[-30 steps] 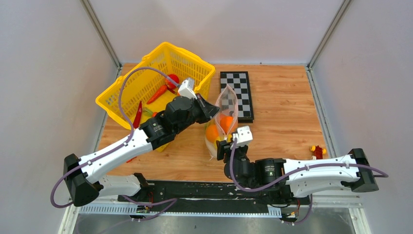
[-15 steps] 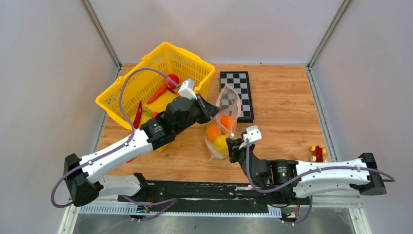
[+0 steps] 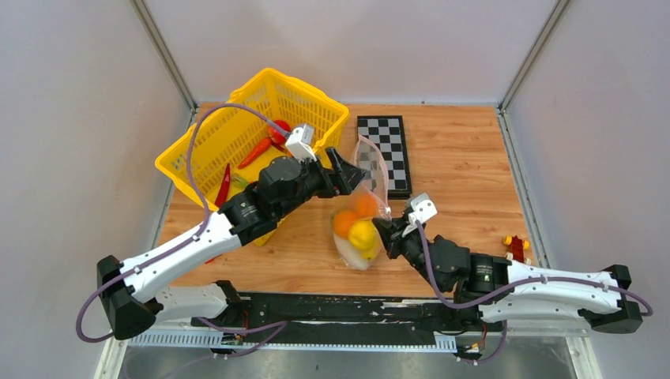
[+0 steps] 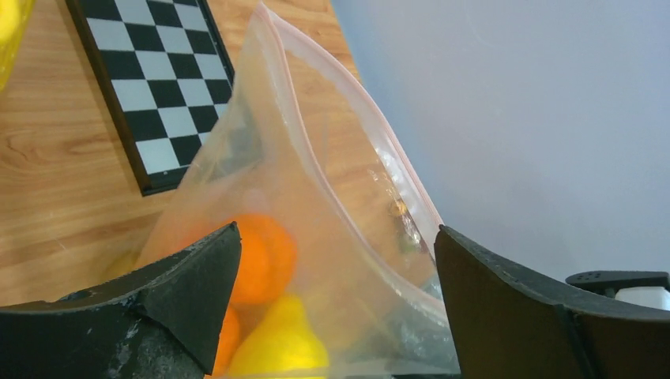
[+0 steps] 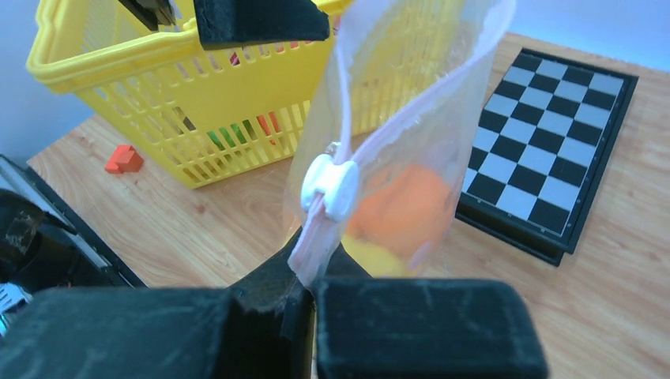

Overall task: Place the food in the zip-top bag and seal the zipper
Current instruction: Zip the zipper food storage bag at the center of the board.

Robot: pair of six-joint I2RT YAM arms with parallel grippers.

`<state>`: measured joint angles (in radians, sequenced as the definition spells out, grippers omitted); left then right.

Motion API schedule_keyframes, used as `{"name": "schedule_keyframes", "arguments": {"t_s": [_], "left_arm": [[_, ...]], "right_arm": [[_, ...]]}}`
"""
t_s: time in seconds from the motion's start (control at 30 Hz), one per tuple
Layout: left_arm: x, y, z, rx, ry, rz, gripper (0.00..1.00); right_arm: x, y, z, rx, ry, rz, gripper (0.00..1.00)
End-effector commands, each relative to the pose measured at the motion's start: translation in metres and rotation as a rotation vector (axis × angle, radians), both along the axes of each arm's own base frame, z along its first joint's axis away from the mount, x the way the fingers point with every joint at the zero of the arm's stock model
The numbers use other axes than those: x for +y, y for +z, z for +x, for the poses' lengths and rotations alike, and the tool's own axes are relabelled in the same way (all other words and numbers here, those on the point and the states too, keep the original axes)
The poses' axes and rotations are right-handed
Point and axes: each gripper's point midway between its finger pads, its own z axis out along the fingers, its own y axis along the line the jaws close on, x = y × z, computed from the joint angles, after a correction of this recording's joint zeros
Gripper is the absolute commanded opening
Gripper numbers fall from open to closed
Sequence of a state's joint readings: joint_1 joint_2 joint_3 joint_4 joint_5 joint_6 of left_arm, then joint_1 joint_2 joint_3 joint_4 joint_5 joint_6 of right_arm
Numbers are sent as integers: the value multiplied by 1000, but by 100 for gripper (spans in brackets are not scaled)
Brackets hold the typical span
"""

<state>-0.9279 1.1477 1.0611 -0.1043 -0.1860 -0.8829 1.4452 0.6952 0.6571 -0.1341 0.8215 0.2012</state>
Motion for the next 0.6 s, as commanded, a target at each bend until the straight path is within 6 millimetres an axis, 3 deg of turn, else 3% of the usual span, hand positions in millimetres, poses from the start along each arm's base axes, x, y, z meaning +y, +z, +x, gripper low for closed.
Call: {"name": "schedule_keyframes", "arguments": {"t_s": [0.0, 0.2, 0.4, 0.57], "left_arm": [[29, 46, -1, -192, 16, 50, 100], [61, 66, -5, -329, 41, 161, 100], [86, 68, -3, -383, 77, 284, 100], [96, 70, -3, -421, 65, 373, 100]], "right_arm": [[-7, 44, -6, -97, 117, -20, 0], [-10, 52, -20, -135, 285, -139, 0], [0, 55, -40, -126, 498, -311, 0], [20, 69, -79, -162, 783, -328, 0]]}}
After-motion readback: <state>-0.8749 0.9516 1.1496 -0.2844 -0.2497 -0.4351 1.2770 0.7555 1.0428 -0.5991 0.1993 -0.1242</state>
